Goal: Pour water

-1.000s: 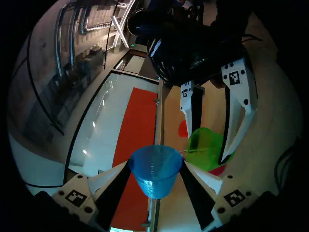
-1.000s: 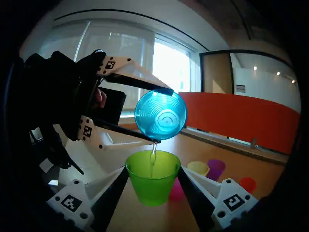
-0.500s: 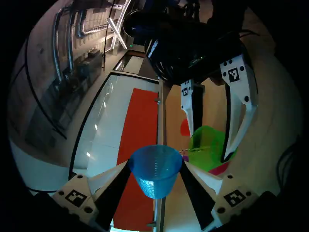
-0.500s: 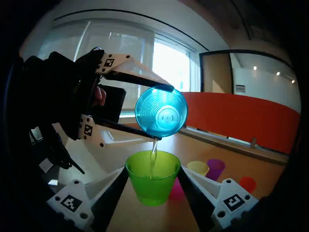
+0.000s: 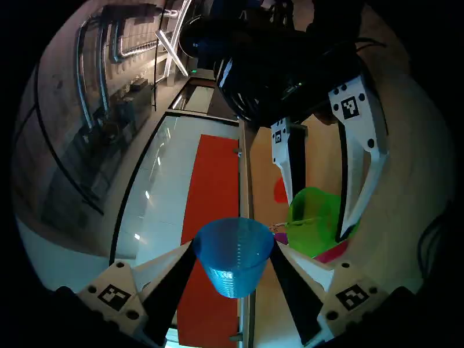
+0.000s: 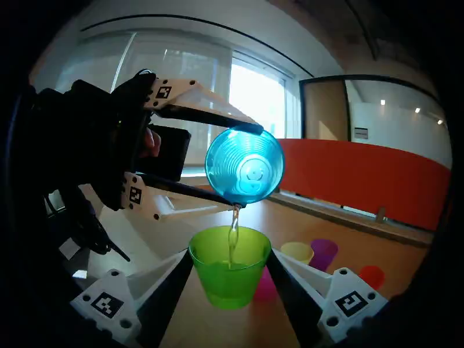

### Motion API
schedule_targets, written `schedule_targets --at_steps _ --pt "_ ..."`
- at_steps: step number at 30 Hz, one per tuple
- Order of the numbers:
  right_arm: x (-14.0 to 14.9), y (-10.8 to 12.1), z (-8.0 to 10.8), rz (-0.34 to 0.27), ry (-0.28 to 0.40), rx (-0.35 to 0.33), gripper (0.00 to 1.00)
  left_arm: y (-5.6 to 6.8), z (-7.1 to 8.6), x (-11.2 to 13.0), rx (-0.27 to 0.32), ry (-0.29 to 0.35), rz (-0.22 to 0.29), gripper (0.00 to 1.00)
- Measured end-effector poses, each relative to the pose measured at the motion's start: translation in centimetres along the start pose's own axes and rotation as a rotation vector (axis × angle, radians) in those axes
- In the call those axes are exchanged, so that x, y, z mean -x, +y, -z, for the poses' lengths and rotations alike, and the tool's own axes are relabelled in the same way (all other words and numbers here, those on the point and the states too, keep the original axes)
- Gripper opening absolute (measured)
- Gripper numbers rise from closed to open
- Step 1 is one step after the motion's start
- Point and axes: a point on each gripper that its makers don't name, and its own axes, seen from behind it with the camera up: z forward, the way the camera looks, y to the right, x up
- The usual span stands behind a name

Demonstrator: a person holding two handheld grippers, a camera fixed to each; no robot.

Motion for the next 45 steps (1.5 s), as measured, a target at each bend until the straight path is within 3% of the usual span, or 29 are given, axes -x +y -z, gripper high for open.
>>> schedule_targets --at_steps 24,45 --pt "-0.2 0.0 0.0 0.000 0.008 0.003 0.91 -1.3 0.0 0.0 -0.031 -0.005 -0.095 0.87" --pt "0.0 0.3 0.1 -0.006 0.012 0.013 0.91 -1.5 -0.1 -0.8 -0.057 0.008 -0.172 0.87"
